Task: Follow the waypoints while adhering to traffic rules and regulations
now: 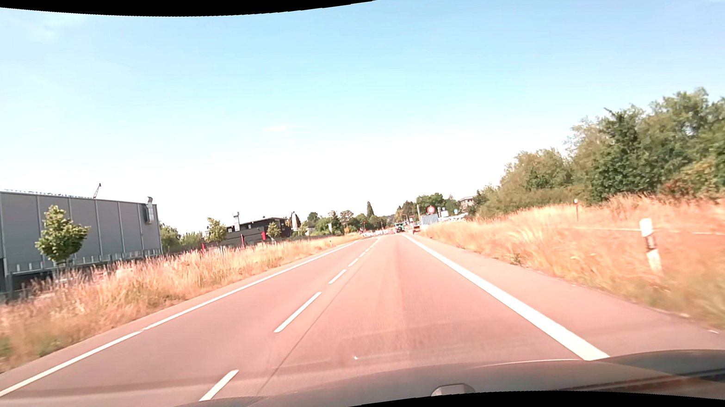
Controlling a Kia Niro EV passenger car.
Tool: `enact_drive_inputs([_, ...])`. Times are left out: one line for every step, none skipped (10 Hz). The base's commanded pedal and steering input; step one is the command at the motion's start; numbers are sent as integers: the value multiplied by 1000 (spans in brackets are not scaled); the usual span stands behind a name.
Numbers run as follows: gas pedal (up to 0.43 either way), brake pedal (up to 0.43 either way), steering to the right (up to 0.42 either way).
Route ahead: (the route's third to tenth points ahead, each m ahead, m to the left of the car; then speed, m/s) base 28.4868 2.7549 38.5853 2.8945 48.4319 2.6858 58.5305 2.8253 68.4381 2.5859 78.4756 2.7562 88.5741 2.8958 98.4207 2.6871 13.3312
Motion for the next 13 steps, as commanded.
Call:
enact_drive_inputs([0, 37, -4])
enact_drive_inputs([0, 61, -4])
enact_drive_inputs([0, 79, -4])
enact_drive_inputs([0, 110, -4])
enact_drive_inputs([0, 122, -4])
enact_drive_inputs([0, 134, -4])
enact_drive_inputs([0, 146, -4])
enact_drive_inputs([0, 152, -4])
enact_drive_inputs([0, 152, -4])
enact_drive_inputs([0, 165, -4])
enact_drive_inputs([0, 171, -4])
enact_drive_inputs([0, 171, -4])
enact_drive_inputs([0, 177, -4])
